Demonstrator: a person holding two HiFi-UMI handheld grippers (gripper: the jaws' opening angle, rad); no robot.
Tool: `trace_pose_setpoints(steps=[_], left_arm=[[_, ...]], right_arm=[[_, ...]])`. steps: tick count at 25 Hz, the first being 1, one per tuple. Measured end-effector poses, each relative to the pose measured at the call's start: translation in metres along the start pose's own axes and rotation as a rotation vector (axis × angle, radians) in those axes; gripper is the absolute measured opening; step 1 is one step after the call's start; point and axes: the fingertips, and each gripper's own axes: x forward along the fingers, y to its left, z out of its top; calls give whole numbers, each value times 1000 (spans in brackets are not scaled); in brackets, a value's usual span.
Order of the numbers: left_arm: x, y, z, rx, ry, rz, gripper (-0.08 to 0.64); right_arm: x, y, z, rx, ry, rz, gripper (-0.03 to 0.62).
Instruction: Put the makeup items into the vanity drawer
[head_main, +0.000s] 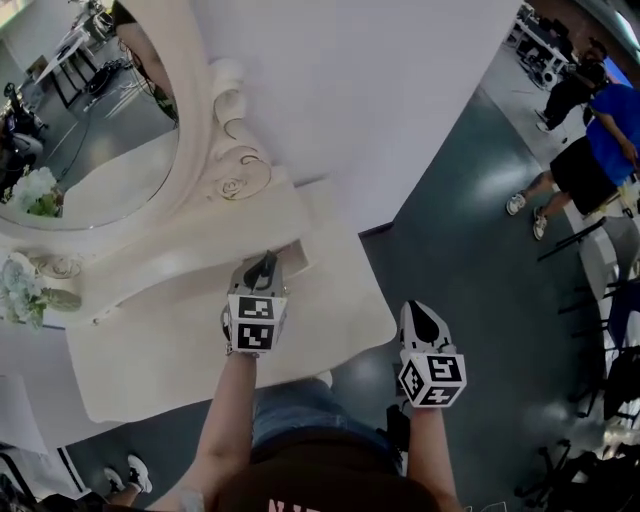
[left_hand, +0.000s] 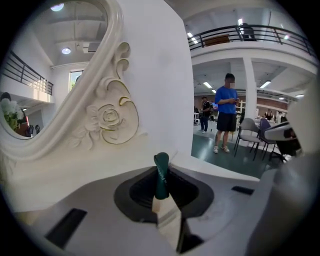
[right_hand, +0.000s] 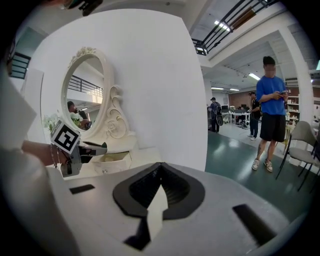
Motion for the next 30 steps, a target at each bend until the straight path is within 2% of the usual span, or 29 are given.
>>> trace_pose_setpoints(steps=[4, 5, 8, 13, 23, 26, 30], left_arm=[[14, -15, 1, 5, 18, -7, 49], [18, -17, 1, 8, 26, -5, 69], [24, -22, -2, 2, 43, -11, 212], [24, -29, -2, -15, 46, -34, 250], [-3, -11, 4, -39, -2, -18, 252], [-17, -3, 9, -44, -39, -17, 236], [-45, 10, 11, -48, -98, 27, 37]], right_arm=[[-12, -20, -4, 23, 0, -44, -2], [-14, -24, -5, 29, -1, -53, -2], [-21, -32, -9, 44, 1, -73, -2], [-24, -34, -9, 45, -3, -76, -2], [-16, -5, 7, -2, -41, -14, -2], [-12, 6, 12, -16, -55, 11, -2], [-10, 25, 18, -35, -73, 58, -2]])
